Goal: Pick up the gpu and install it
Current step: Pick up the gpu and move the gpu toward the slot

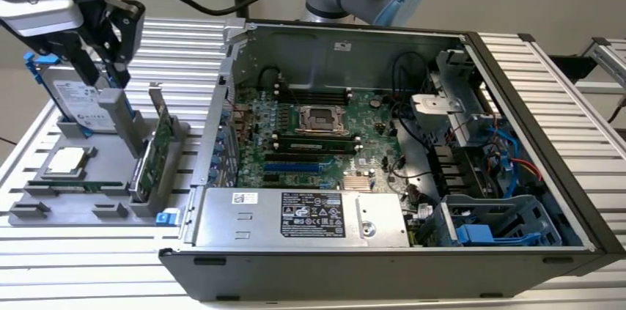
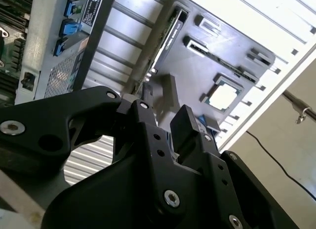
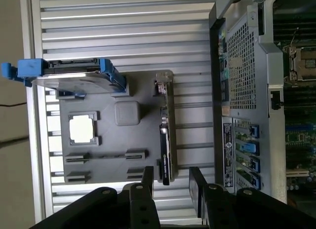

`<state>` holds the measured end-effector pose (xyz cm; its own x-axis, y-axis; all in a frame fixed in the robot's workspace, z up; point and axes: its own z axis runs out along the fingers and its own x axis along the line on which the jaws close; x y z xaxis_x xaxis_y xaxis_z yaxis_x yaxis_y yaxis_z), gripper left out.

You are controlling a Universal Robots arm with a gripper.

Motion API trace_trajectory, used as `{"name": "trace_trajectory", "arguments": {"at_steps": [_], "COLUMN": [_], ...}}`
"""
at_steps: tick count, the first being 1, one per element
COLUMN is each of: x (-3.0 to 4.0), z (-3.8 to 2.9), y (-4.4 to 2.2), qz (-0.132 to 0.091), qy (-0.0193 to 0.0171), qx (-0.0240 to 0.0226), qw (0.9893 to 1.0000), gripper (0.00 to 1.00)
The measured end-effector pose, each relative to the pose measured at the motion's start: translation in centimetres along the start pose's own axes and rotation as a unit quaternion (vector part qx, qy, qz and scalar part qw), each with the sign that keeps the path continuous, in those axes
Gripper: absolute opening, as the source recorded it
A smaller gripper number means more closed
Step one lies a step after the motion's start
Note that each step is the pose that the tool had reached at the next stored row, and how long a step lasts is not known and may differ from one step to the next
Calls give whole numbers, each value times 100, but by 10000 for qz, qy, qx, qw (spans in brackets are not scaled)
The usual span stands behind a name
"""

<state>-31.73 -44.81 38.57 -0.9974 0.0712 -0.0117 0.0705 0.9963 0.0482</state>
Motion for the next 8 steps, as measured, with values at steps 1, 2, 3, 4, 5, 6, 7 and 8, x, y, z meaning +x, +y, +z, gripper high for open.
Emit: {"name": "trace_trajectory", "arguments": {"at_steps": [1, 2, 3, 4, 5, 6, 7, 8], "x": [0, 0, 0, 0, 1, 1, 1, 1], "z": [8, 16, 23, 30, 36, 42, 49, 54], "y": [0, -1, -1, -1, -2, -2, -2, -3], "qz": [0, 0, 0, 0, 0, 0, 0, 0], "qy": [0, 0, 0, 0, 0, 0, 0, 0], "qx": [0, 0, 0, 0, 0, 0, -1, 0], "qw": [10000, 10000, 10000, 10000, 10000, 10000, 10000, 10000], "gripper": [100, 100, 100, 100, 100, 100, 100, 100]}}
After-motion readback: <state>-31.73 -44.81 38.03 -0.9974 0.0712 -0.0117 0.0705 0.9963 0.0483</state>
